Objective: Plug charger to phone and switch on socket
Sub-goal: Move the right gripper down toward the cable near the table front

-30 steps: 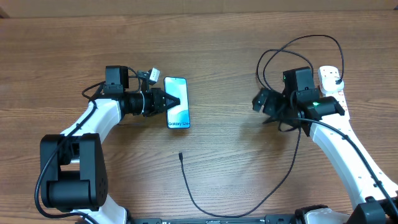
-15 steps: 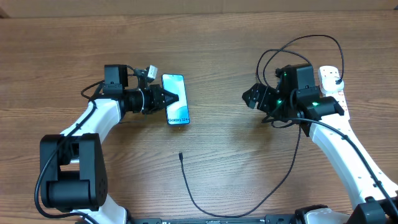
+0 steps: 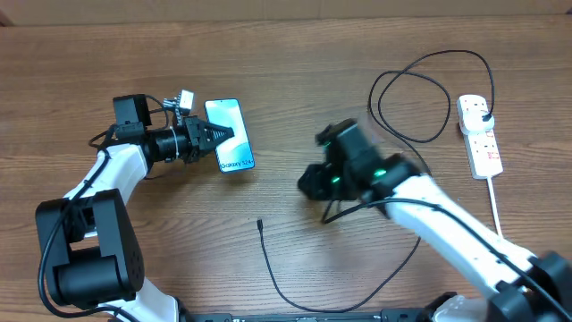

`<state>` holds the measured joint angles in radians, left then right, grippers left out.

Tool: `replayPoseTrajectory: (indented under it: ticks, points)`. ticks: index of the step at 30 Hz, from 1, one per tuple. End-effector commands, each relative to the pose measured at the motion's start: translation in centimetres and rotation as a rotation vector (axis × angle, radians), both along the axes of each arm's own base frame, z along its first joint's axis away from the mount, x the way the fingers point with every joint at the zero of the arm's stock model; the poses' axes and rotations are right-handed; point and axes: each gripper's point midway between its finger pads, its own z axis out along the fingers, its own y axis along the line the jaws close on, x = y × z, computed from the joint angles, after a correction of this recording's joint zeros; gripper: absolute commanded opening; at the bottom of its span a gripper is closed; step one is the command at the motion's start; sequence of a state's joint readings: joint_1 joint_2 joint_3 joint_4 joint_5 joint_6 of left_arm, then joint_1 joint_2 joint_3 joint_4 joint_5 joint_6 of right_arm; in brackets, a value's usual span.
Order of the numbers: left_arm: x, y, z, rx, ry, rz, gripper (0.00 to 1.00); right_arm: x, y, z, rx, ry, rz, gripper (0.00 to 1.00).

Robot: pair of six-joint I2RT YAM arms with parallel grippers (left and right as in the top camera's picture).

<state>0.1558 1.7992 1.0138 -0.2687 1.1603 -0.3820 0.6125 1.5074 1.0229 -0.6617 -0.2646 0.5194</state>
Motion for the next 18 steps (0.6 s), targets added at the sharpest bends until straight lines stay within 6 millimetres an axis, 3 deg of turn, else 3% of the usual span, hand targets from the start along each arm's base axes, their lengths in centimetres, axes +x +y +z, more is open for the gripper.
replayPoseTrajectory:
  ticks: [1,10,18]
  points:
    - [-0.7,-0.4,0.8,-0.052,-0.045,-0.048,0.04,-1.2,1.8,-2.0,-0.081,0.006,-0.013,0.31]
    - [-0.4,0.1,-0.4,-0.009,-0.025,-0.022,0.04,-4.9,5.4,-5.8,-0.206,-0.004,-0.006,0.29]
    - [-0.3,0.2,-0.7,0.021,-0.050,-0.025,0.04,-6.0,6.5,-7.3,-0.227,0.003,-0.008,0.35]
